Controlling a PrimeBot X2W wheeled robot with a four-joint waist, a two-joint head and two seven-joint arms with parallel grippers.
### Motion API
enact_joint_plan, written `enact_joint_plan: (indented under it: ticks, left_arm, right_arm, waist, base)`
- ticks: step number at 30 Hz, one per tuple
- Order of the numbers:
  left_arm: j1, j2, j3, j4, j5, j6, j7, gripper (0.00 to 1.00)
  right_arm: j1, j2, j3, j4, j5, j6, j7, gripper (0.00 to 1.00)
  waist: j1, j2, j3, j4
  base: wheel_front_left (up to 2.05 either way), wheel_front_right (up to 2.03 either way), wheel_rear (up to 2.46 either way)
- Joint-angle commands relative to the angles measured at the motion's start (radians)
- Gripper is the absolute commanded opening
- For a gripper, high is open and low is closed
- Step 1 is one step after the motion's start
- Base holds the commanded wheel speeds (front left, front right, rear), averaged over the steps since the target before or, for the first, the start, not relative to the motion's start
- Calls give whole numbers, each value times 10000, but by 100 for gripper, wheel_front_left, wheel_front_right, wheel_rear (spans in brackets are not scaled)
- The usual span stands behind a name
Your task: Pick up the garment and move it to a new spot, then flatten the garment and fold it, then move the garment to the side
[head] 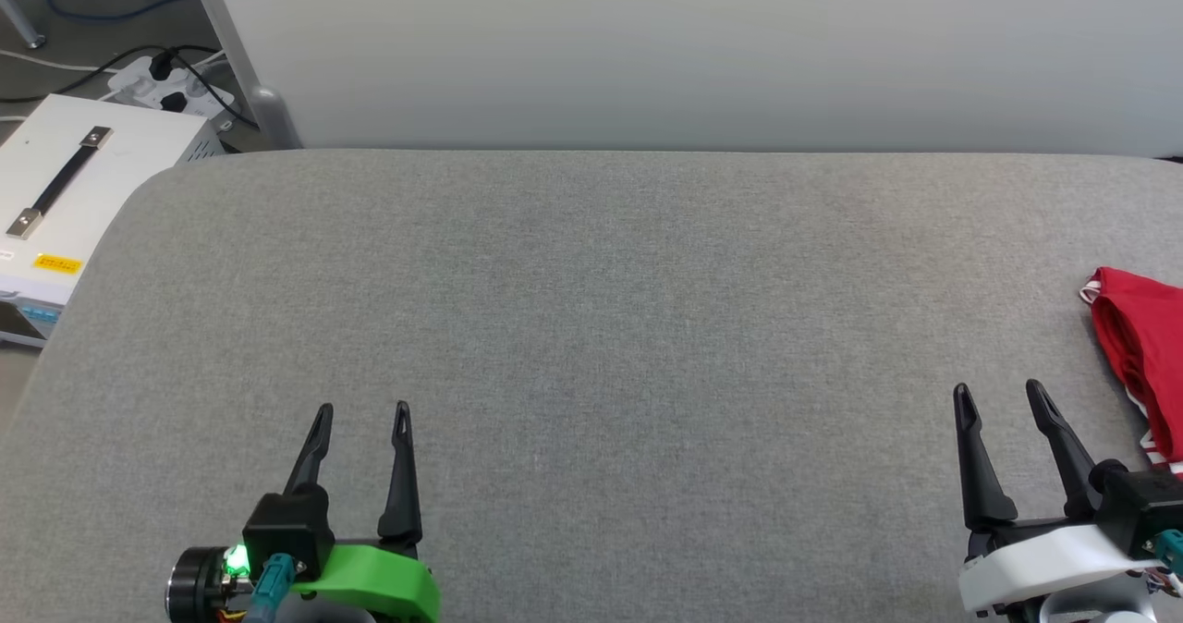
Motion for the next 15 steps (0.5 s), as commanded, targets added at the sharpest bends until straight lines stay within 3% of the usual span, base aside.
enact_joint_plan:
  ticks: [1,8,9,15]
  left_arm:
    - [158,-52,-9,-36,-39,-25,-59,100]
    - [175,-63,-20,-85,-76,-78,-59,100]
    - [65,-19,-27,-52,-71,-38,0,0]
    - [52,-18,-28,-48,-54,-30,64,0]
  right_arm:
    - [132,22,-37,-90,-87,-7,-58,100]
    - [180,9,-49,-76,-77,-7,-58,100]
    - [82,10,-29,-23,-23,0,2,0]
    - [70,21,-19,-29,-57,0,58,0]
  waist:
    - [1,0,-21,-25]
    - [1,0,17,-62]
    - [1,0,16,-62]
    - [1,0,10,-67]
  base:
    - [0,0,0]
    - [0,0,0]
    - [0,0,0]
    - [0,0,0]
